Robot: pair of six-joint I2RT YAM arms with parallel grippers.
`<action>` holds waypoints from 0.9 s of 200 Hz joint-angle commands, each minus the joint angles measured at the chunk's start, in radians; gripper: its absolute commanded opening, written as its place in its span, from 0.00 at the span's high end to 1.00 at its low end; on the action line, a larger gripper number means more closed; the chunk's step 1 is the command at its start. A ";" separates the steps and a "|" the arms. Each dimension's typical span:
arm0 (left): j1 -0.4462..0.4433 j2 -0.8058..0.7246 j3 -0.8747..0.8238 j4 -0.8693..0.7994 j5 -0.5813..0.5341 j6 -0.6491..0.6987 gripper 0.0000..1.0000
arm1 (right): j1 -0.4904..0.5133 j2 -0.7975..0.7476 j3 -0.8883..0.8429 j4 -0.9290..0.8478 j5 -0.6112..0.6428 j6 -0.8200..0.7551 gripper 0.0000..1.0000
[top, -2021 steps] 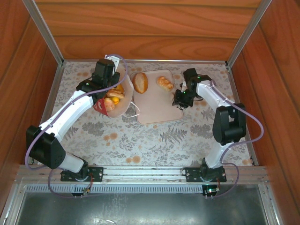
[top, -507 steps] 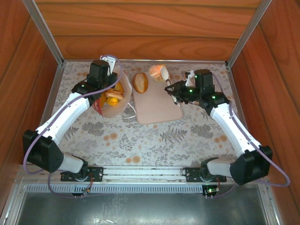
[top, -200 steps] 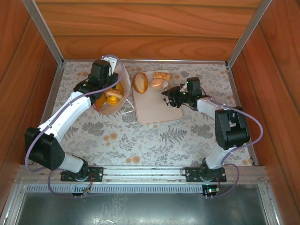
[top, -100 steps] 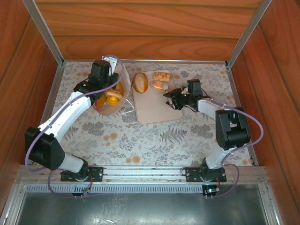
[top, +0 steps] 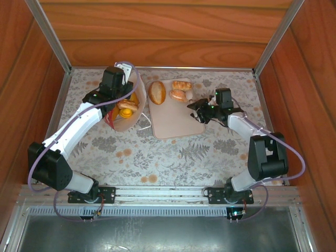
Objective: Take the fake bread out of the paper bag
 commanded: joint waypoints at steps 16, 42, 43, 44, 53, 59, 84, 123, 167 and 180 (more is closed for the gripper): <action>-0.008 -0.001 0.027 0.018 -0.006 -0.004 1.00 | 0.006 -0.085 0.097 -0.223 0.010 -0.193 0.52; -0.010 0.001 0.024 0.018 -0.008 -0.009 1.00 | 0.040 -0.145 0.186 -0.372 0.040 -0.295 0.52; -0.010 0.001 0.024 0.019 -0.009 -0.009 1.00 | 0.042 -0.147 0.189 -0.376 0.042 -0.296 0.52; -0.010 0.001 0.024 0.018 -0.009 -0.010 1.00 | 0.042 -0.148 0.191 -0.381 0.041 -0.298 0.52; -0.011 0.002 0.022 0.017 -0.009 -0.012 1.00 | 0.057 -0.167 0.216 -0.411 0.037 -0.313 0.52; -0.011 0.002 0.022 0.018 -0.010 -0.014 1.00 | 0.069 -0.178 0.238 -0.430 0.037 -0.323 0.52; -0.018 0.004 0.023 0.018 -0.013 -0.012 1.00 | 0.147 -0.201 0.345 -0.522 0.042 -0.376 0.51; -0.029 0.008 0.027 0.018 -0.020 -0.014 1.00 | 0.339 -0.169 0.571 -0.730 0.183 -0.518 0.52; -0.047 0.007 0.027 0.018 -0.036 -0.016 1.00 | 0.469 -0.142 0.636 -0.778 0.238 -0.578 0.54; -0.048 0.006 0.027 0.018 -0.041 -0.017 1.00 | 0.511 -0.126 0.659 -0.789 0.249 -0.595 0.54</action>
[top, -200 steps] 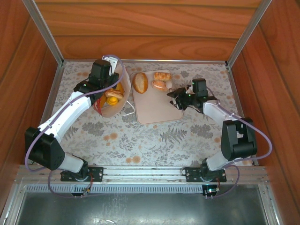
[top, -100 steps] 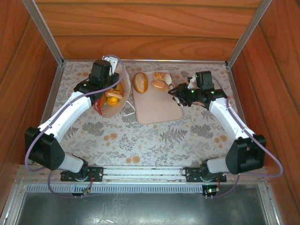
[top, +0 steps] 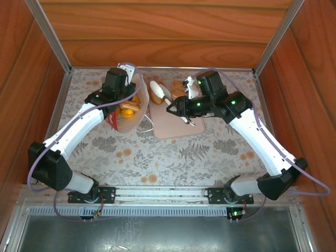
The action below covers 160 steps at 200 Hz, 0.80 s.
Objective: Take the fake bread out of the paper bag
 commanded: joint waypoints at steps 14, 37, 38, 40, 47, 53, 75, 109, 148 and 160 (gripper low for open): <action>-0.011 0.006 0.028 0.020 -0.020 -0.018 1.00 | 0.087 0.050 0.062 -0.068 0.053 -0.077 0.54; -0.015 0.007 0.029 0.020 -0.025 -0.021 1.00 | 0.118 0.082 0.077 -0.078 0.048 -0.077 0.55; -0.015 0.008 0.029 0.019 -0.025 -0.021 1.00 | 0.119 0.083 0.077 -0.078 0.047 -0.077 0.55; -0.016 0.007 0.029 0.021 -0.025 -0.021 1.00 | 0.121 0.087 0.078 -0.078 0.044 -0.077 0.55; -0.017 0.009 0.027 0.020 -0.028 -0.021 1.00 | 0.128 0.097 0.078 -0.077 0.037 -0.080 0.55; -0.018 0.009 0.029 0.020 -0.031 -0.021 1.00 | 0.133 0.106 0.079 -0.077 0.031 -0.081 0.55; -0.025 0.008 0.026 0.021 -0.042 -0.021 1.00 | 0.153 0.144 0.092 -0.081 0.017 -0.089 0.56; -0.039 0.003 0.023 0.021 -0.050 -0.021 1.00 | 0.169 0.213 0.138 -0.110 0.016 -0.105 0.57; -0.053 -0.007 0.007 0.023 -0.063 -0.032 1.00 | 0.172 0.326 0.223 -0.197 0.078 -0.136 0.58; -0.055 -0.012 0.000 0.025 -0.068 -0.040 1.00 | 0.172 0.363 0.254 -0.223 0.092 -0.147 0.58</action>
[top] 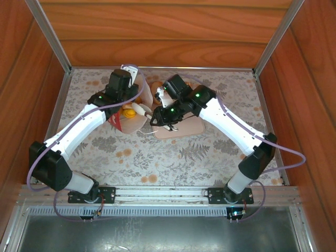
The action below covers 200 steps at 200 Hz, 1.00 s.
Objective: Take the fake bread out of the paper bag
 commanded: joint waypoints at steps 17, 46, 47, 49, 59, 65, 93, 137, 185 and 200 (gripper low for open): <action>-0.021 -0.020 -0.011 0.034 -0.025 -0.038 1.00 | 0.007 0.106 0.104 -0.098 0.050 -0.057 0.58; -0.031 -0.032 -0.036 0.060 -0.042 -0.044 1.00 | 0.007 0.169 0.136 -0.128 0.068 -0.068 0.57; -0.031 -0.033 -0.038 0.062 -0.043 -0.044 1.00 | 0.007 0.172 0.137 -0.128 0.069 -0.069 0.57; -0.031 -0.035 -0.041 0.064 -0.043 -0.044 1.00 | 0.007 0.175 0.137 -0.128 0.070 -0.069 0.57; -0.033 -0.040 -0.058 0.084 -0.047 -0.043 1.00 | 0.006 0.188 0.137 -0.130 0.075 -0.068 0.57; -0.035 -0.044 -0.069 0.095 -0.050 -0.044 1.00 | 0.005 0.196 0.134 -0.130 0.076 -0.069 0.57; -0.041 -0.069 -0.117 0.143 -0.059 -0.044 1.00 | 0.006 0.225 0.127 -0.122 0.073 -0.064 0.57; -0.048 -0.090 -0.145 0.173 -0.068 -0.060 1.00 | 0.006 0.262 0.122 -0.072 0.016 -0.053 0.56; -0.055 -0.078 -0.133 0.170 -0.064 -0.064 1.00 | 0.006 0.305 0.144 -0.041 -0.025 -0.038 0.52; -0.057 -0.079 -0.130 0.170 -0.062 -0.065 1.00 | 0.005 0.310 0.145 -0.031 -0.016 -0.026 0.52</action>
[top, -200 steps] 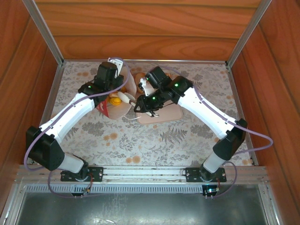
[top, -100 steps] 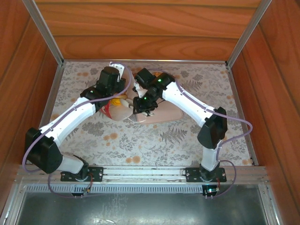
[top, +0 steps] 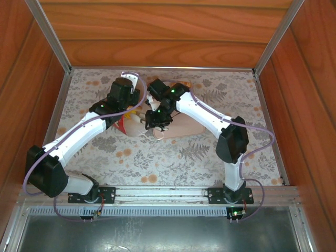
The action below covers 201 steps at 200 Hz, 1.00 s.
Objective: Take the fake bread out of the paper bag
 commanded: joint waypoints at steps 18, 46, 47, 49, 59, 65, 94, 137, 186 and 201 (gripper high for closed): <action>-0.012 -0.013 0.012 0.037 -0.011 -0.020 1.00 | 0.005 0.011 0.035 0.038 -0.026 0.024 0.52; -0.012 -0.009 0.011 0.032 -0.018 -0.017 1.00 | 0.003 0.004 0.036 0.068 -0.015 0.047 0.50; -0.012 -0.008 0.011 0.031 -0.017 -0.017 1.00 | 0.003 0.004 0.037 0.068 -0.015 0.048 0.50; -0.012 -0.007 0.010 0.031 -0.018 -0.018 1.00 | 0.004 0.004 0.037 0.070 -0.013 0.049 0.50; -0.012 -0.004 0.008 0.031 -0.022 -0.018 1.00 | 0.000 0.001 0.036 0.078 -0.010 0.057 0.49; -0.012 -0.002 0.008 0.031 -0.023 -0.017 1.00 | 0.001 -0.001 0.035 0.083 -0.010 0.062 0.48; -0.012 0.003 0.013 0.023 -0.022 -0.016 1.00 | -0.001 -0.019 0.036 0.090 -0.004 0.069 0.47; -0.012 0.003 0.014 0.023 -0.027 -0.016 1.00 | -0.001 -0.054 0.021 0.102 0.047 0.058 0.48; -0.012 0.019 0.042 -0.002 -0.036 -0.008 1.00 | 0.004 -0.080 0.023 0.119 0.105 0.006 0.49; -0.010 0.019 0.045 -0.003 -0.041 -0.006 1.00 | 0.002 -0.070 0.044 0.079 0.117 0.023 0.48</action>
